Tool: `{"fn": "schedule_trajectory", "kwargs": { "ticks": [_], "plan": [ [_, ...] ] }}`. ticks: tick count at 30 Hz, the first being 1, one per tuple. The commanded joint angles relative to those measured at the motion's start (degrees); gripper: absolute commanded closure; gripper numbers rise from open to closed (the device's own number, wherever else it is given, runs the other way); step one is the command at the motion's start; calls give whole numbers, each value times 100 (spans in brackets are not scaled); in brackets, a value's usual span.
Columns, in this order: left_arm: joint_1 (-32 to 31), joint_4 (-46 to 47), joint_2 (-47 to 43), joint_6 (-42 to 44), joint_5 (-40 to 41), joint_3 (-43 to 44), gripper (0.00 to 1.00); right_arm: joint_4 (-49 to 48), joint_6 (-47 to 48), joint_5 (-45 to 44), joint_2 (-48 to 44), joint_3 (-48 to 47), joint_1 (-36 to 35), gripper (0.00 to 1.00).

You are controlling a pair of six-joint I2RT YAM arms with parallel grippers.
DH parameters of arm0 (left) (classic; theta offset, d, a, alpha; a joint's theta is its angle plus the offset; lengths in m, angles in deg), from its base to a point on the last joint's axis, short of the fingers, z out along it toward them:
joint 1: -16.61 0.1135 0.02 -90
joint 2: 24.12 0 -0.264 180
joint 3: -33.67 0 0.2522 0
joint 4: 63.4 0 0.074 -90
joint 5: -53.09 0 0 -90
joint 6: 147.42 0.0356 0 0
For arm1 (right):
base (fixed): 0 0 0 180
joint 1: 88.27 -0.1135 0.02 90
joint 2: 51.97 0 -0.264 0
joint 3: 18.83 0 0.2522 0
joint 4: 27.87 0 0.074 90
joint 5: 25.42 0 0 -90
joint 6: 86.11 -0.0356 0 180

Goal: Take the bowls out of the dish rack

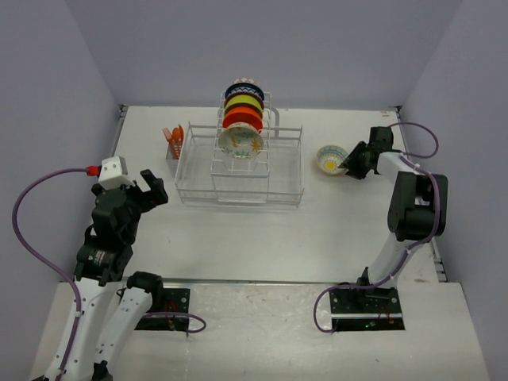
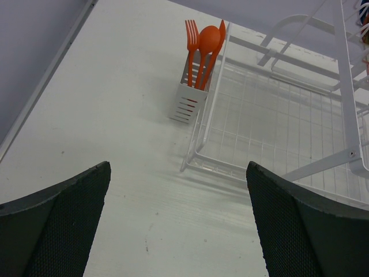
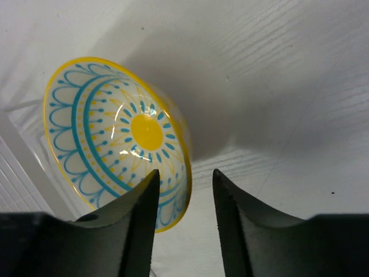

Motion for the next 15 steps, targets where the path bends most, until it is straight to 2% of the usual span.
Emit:
{"fn": "schedule_trajectory", "kwargs": {
  "ticks": [1, 4, 7, 9, 10, 12, 15],
  "plan": [
    [32, 219, 19, 47, -5, -23, 0, -139, 47, 62, -410, 153, 24, 54],
    [32, 219, 10, 47, -14, -23, 0, -148, 47, 70, -770, 294, 24, 48],
    [32, 219, 19, 56, -5, -23, 0, -315, 65, -96, -1586, 662, -19, 43],
    [32, 210, 2, 56, -5, -23, 0, -376, 222, -498, -2473, 1031, -238, 35],
    [32, 210, 2, 47, -5, -23, 0, -368, 328, -771, -2755, 1163, -544, 31],
    [41, 219, 19, 56, -14, -14, 0, -122, 548, -1350, -3380, 1138, -896, 30],
    [41, 210, 54, 56, -31, -5, 0, -183, 1135, -1468, -3882, 1050, -1783, 30]
  ]
}}
